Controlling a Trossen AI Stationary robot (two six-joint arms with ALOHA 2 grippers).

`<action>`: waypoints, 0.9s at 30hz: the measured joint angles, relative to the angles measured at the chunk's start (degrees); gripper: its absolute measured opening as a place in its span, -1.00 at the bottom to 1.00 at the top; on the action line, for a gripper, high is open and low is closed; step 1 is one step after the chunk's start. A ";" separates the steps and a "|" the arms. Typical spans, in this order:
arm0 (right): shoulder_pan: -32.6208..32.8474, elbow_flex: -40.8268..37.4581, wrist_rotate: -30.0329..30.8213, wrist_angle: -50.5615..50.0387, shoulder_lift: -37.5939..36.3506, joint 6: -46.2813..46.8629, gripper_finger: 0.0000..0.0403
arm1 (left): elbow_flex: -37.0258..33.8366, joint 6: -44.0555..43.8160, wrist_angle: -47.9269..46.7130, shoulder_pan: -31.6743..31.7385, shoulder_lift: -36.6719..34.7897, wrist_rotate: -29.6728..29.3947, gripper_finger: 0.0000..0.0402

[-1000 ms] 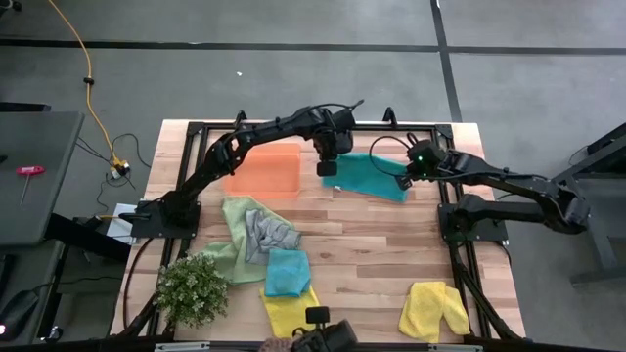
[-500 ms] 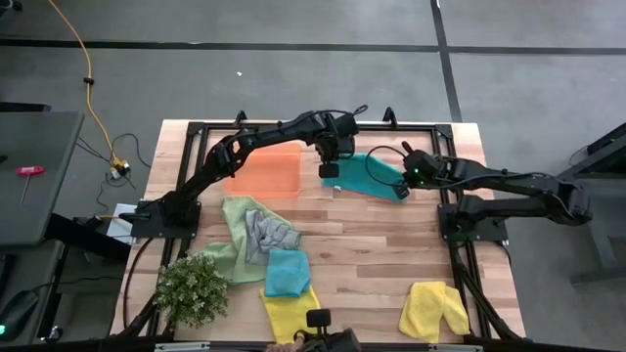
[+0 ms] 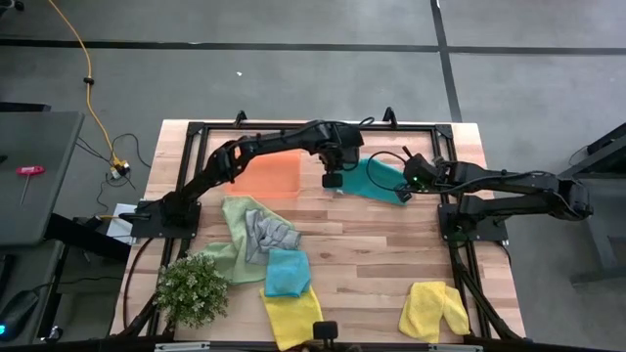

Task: Fold microfiber towels
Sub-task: Fold the top blue microfiber cloth

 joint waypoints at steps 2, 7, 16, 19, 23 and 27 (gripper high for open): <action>-0.02 0.00 0.06 0.06 0.00 -0.04 -1.00 | -0.43 -0.49 1.47 -0.14 -0.80 0.32 -1.00; -0.02 0.00 0.08 0.07 0.00 -0.16 -1.00 | -9.72 -2.11 9.46 -0.27 -8.24 2.03 -1.00; -0.02 0.00 -0.22 2.25 0.00 0.66 -1.00 | -42.51 -4.24 38.82 0.48 -25.66 2.50 -1.00; 0.30 0.00 -0.46 4.21 0.00 1.05 -1.00 | -46.90 -1.37 42.26 0.04 -28.22 0.14 -1.00; 2.00 0.00 -0.61 8.13 0.00 1.08 -1.00 | -50.07 2.87 45.45 -0.86 -28.98 -7.48 -1.00; 3.66 0.00 0.49 8.92 0.00 1.52 -1.00 | -53.20 5.54 51.61 -0.74 -28.96 -11.13 -1.00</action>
